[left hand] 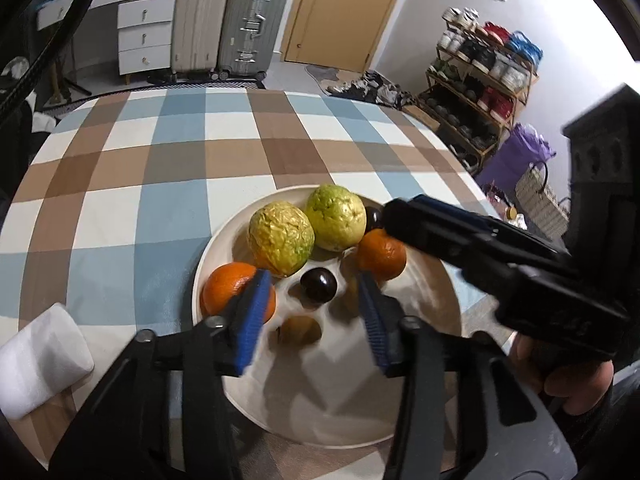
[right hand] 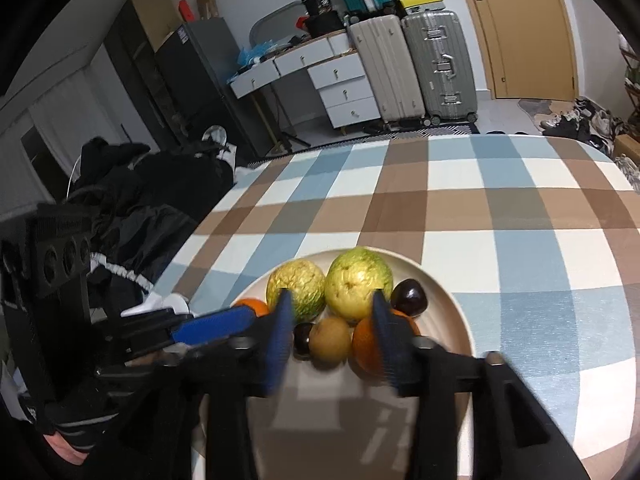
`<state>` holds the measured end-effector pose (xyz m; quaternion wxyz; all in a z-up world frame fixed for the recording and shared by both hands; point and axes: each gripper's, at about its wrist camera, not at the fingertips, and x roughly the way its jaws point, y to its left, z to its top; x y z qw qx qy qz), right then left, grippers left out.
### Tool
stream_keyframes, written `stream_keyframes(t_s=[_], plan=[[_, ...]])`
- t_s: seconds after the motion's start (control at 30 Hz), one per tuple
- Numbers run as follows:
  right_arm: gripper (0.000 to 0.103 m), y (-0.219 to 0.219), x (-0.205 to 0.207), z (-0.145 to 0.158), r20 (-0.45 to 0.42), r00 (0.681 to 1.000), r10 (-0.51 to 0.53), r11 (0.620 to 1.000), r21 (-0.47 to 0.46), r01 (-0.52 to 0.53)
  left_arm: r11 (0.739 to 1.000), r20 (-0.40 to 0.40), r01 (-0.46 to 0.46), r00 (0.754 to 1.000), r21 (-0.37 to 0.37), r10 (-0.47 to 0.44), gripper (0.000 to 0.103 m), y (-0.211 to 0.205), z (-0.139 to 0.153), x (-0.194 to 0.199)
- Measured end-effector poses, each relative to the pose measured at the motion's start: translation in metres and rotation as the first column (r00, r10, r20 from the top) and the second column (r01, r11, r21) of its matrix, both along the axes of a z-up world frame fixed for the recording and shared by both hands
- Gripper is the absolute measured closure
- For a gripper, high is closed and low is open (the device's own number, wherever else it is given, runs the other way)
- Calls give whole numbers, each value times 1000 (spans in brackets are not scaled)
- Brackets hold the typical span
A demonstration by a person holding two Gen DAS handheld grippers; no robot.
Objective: Organize fruits
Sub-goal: 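Open the right tool to drop the brown fruit onto the plate, then lift the right tool away and move toward the red tomatoes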
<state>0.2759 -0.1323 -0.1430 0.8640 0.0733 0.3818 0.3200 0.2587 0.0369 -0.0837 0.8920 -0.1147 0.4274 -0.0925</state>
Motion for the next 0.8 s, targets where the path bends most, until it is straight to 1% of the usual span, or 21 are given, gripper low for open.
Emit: stream_keyframes(t_s=[0.03,0.07,0.13,0.2,0.3,0.33,0.4,0.53,0.57,0.6,0.63,0.73,0.8], plan=[[49,-2,-1,4,7,1000,0,1000,16,0,1000,5,-13,1000,3,13,42,0,2,-1],[49,-4,-3,8,18,1000,0,1000,23,0,1000,11,-30,999,7,30,36,2,4,-3],[46,-10,-8,20,53,999,-13,999,30,12,999,14,-46,999,-1,46,35,5,9,-7],[34,-18,-16,30,76,997,-28,999,48,24,998,12,-55,998,-8,55,34,6,14,-12],[27,-30,-31,45,114,992,-49,997,68,42,998,26,-69,997,5,69,30,4,24,-25],[25,-35,-38,51,134,989,-62,996,70,53,998,31,-69,997,7,69,30,2,27,-29],[18,-44,-53,60,168,982,-81,995,76,69,998,46,-68,997,17,67,29,-1,35,-40],[15,-61,-92,78,239,966,-103,993,80,86,997,101,-62,993,36,58,23,-8,55,-68],[11,-66,-103,82,253,961,-111,992,88,92,997,111,-63,992,42,58,21,-11,60,-76],[5,-72,-116,86,268,956,-122,990,105,97,997,117,-66,991,48,60,21,-13,65,-84],[2,-77,-126,89,280,951,-129,988,118,99,996,123,-68,990,55,61,20,-15,69,-92],[0,-91,-161,97,323,935,-146,984,143,104,995,135,-66,989,72,55,17,-23,80,-116],[0,-97,-179,99,342,926,-159,984,135,119,993,149,-71,987,95,57,14,-28,85,-132]])
